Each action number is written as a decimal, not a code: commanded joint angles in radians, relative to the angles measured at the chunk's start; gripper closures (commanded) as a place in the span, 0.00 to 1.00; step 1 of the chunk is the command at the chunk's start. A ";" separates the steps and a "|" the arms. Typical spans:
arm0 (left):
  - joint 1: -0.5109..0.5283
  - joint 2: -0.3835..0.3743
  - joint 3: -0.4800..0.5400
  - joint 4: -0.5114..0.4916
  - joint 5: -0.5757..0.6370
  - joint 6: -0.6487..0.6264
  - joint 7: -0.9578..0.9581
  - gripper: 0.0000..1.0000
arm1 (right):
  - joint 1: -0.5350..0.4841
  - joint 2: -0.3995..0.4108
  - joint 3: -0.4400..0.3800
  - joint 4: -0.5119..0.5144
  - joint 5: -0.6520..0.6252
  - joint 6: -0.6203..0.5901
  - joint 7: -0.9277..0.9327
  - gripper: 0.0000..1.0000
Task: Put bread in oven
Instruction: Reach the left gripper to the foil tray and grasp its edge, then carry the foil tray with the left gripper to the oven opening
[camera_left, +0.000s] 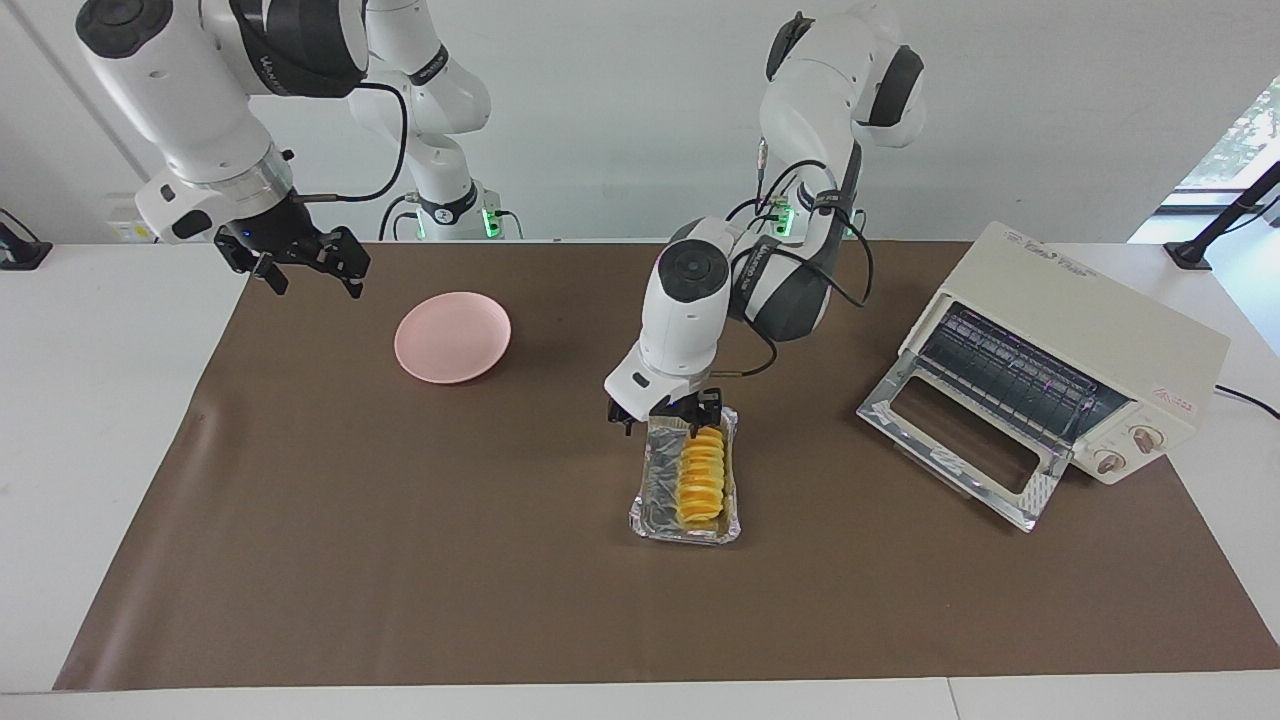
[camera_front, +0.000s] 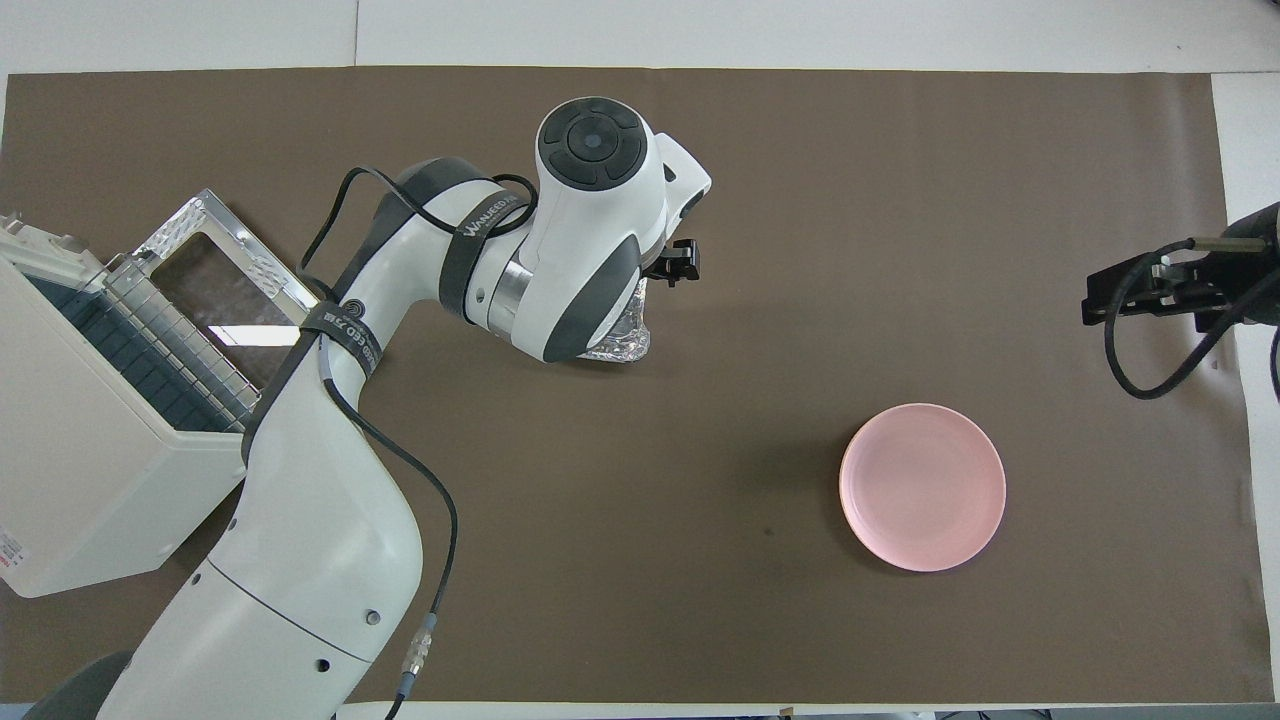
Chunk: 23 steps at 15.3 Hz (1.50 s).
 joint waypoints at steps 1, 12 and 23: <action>-0.028 0.031 0.021 0.025 -0.001 0.028 -0.006 0.00 | -0.013 -0.017 0.012 0.000 -0.011 -0.012 -0.018 0.00; -0.057 0.054 0.029 -0.014 0.011 0.068 -0.032 0.29 | -0.013 -0.017 0.012 0.000 -0.011 -0.012 -0.018 0.00; -0.056 0.050 0.030 -0.077 0.015 0.137 -0.068 0.94 | -0.013 -0.017 0.012 0.000 -0.011 -0.012 -0.018 0.00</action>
